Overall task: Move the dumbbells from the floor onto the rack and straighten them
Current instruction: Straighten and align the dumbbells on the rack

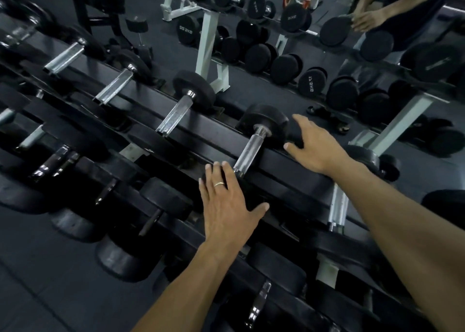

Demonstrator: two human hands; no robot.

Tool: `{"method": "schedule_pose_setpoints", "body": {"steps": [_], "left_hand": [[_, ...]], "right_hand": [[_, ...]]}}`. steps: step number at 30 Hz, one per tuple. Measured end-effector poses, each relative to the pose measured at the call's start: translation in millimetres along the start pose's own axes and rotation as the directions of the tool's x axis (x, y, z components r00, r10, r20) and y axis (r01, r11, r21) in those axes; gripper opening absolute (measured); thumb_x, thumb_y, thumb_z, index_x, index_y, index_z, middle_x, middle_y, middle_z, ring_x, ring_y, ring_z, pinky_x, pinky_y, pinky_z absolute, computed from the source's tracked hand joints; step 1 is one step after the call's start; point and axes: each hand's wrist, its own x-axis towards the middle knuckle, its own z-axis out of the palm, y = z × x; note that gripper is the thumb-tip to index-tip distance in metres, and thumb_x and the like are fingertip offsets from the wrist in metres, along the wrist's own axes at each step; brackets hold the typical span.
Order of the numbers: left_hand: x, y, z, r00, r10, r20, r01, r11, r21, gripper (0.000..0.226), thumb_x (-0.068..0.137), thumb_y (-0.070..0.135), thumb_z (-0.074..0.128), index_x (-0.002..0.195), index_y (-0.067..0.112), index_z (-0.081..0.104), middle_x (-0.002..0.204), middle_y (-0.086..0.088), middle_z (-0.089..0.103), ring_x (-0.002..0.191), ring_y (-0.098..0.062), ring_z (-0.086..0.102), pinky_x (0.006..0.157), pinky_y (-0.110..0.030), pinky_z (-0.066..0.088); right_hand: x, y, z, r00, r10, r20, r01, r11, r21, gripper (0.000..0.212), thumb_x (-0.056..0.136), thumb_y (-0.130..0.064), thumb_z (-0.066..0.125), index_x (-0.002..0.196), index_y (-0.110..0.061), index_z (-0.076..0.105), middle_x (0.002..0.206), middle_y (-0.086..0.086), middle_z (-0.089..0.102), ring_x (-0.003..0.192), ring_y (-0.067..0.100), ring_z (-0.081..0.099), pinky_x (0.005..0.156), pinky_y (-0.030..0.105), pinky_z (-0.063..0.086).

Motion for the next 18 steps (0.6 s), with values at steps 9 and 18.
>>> {"method": "schedule_pose_setpoints", "body": {"steps": [9, 18], "left_hand": [[-52.3, 84.5, 44.2, 0.994, 0.089, 0.061, -0.089, 0.996, 0.003, 0.090, 0.090, 0.067, 0.032, 0.153, 0.005, 0.013, 0.162, -0.015, 0.008, 0.148, -0.027, -0.016, 0.117, -0.051, -0.016], [-103.7, 142.6, 90.8, 0.974, -0.203, 0.106, 0.212, 0.973, -0.087, 0.120, 0.070, 0.082, 0.049, 0.153, 0.010, 0.000, 0.162, -0.010, 0.007, 0.150, -0.025, -0.010, 0.121, -0.047, -0.005]], "right_hand": [[-53.6, 79.8, -54.2, 0.996, -0.005, -0.088, -0.003, 0.996, -0.085, 0.064, 0.095, -0.034, 0.057, 0.150, -0.014, 0.031, 0.150, 0.013, 0.041, 0.134, 0.034, 0.042, 0.106, 0.042, 0.037], [-60.7, 153.1, -56.2, 0.997, 0.020, 0.072, -0.027, 0.996, 0.089, 0.076, 0.092, -0.044, 0.061, 0.154, -0.015, 0.026, 0.151, 0.013, 0.039, 0.133, 0.031, 0.046, 0.110, 0.040, 0.038]]}}
